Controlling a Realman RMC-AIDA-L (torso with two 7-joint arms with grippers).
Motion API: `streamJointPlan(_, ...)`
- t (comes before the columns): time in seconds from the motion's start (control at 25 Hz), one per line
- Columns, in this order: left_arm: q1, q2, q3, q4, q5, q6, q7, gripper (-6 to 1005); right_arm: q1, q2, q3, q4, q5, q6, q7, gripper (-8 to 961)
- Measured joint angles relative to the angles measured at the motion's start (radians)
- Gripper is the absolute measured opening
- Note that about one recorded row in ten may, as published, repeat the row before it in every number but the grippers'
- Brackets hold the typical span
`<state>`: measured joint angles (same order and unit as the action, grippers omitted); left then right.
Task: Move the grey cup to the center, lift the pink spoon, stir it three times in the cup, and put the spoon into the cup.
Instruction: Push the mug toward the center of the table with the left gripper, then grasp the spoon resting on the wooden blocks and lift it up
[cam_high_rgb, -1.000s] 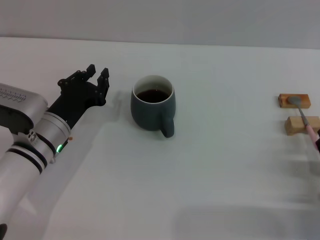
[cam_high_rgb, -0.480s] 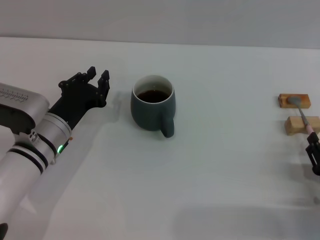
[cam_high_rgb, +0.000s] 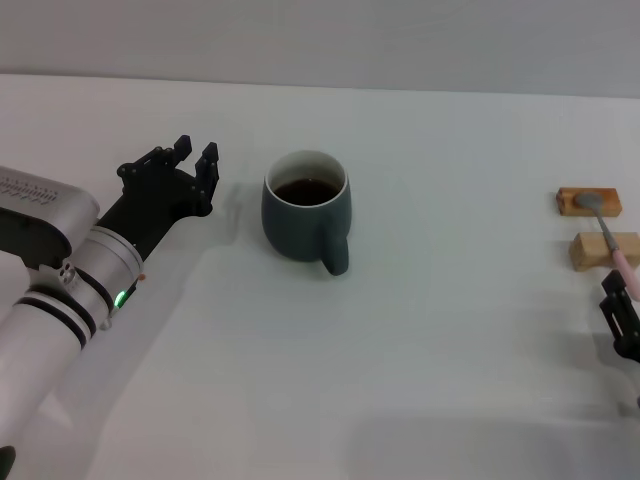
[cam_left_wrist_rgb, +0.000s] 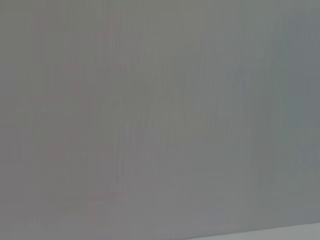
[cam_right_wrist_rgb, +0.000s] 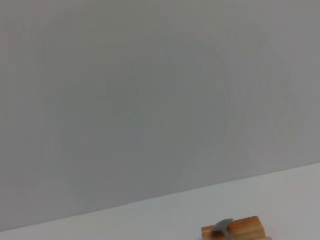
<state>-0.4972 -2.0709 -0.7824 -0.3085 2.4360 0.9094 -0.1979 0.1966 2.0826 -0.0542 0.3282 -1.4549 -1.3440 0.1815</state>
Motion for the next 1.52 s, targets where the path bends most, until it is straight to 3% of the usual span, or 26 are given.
streamJointPlan(1.52,0.002,-0.002,0.0,-0.003,0.0,-0.01,0.0,306,0.017,-0.002,0.013,-0.033,0.007,0.057,0.004,571)
